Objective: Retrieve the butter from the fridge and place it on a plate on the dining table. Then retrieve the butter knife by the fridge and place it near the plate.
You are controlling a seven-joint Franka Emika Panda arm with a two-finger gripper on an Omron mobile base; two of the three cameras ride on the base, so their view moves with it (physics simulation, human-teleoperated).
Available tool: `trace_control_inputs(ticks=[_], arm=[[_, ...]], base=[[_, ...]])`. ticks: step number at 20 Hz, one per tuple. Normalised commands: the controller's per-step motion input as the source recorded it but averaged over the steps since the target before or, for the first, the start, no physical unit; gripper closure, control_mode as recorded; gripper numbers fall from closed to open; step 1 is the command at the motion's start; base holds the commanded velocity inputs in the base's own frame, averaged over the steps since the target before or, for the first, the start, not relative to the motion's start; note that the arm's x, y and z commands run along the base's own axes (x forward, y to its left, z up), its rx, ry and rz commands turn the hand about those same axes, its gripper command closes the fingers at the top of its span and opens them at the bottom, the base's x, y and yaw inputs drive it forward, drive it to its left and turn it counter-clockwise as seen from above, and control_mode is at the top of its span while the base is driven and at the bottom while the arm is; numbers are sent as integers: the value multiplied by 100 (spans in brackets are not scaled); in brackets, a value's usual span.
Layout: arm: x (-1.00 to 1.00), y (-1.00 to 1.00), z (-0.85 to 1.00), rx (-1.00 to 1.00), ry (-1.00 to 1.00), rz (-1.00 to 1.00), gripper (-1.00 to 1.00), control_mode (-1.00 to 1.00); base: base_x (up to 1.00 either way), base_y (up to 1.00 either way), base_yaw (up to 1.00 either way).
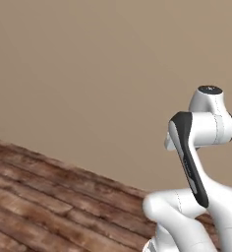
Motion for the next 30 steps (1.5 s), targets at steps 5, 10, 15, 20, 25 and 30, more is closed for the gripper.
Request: trace_control_inputs(ticks=[5, 10, 15, 20, 25, 30], arm=[[0, 0, 0, 0, 0, 0, 100, 100], [0, 0, 0, 0, 0, 0, 100, 100], [0, 0, 0, 0, 0, 0, 100, 100], [0, 0, 0, 0, 0, 0, 100, 100], [0, 0, 0, 0, 0, 0, 100, 100], [0, 0, 0, 0, 0, 0, 100, 100]], base=[[61, 68, 58], [60, 60, 62], [60, 42, 67], [84, -4, 69], [83, -18, 71], [56, -30, 81]])
